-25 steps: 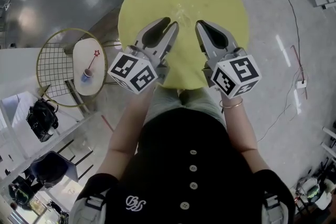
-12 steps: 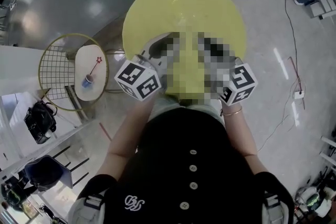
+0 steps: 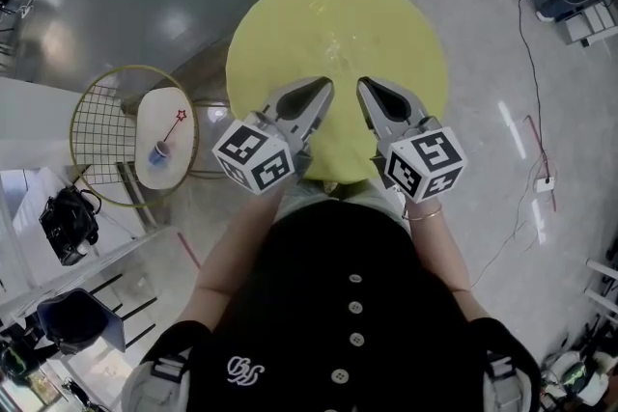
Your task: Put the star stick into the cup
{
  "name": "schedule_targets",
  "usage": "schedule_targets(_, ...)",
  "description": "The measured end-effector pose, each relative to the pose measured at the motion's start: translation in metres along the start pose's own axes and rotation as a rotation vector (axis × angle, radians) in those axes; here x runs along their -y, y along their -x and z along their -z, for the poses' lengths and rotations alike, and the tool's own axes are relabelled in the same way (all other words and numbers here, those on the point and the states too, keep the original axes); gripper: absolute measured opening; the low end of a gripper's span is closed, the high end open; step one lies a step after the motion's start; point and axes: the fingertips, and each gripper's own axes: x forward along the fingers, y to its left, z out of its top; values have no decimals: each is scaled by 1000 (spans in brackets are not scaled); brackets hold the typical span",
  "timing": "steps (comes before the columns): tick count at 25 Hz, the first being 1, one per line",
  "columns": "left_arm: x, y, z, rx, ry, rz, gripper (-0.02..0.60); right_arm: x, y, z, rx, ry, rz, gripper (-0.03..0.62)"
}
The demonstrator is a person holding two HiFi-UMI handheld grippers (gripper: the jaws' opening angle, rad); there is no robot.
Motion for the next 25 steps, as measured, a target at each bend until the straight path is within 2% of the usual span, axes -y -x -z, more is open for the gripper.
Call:
schedule_targets(10,10,-1,18,-51,25,26,15,-15,2,12,-23,3,-40,3)
schedule_targets(25,8,-2,11,-30,26,30,15,-13,2,7,4,3,-22,3)
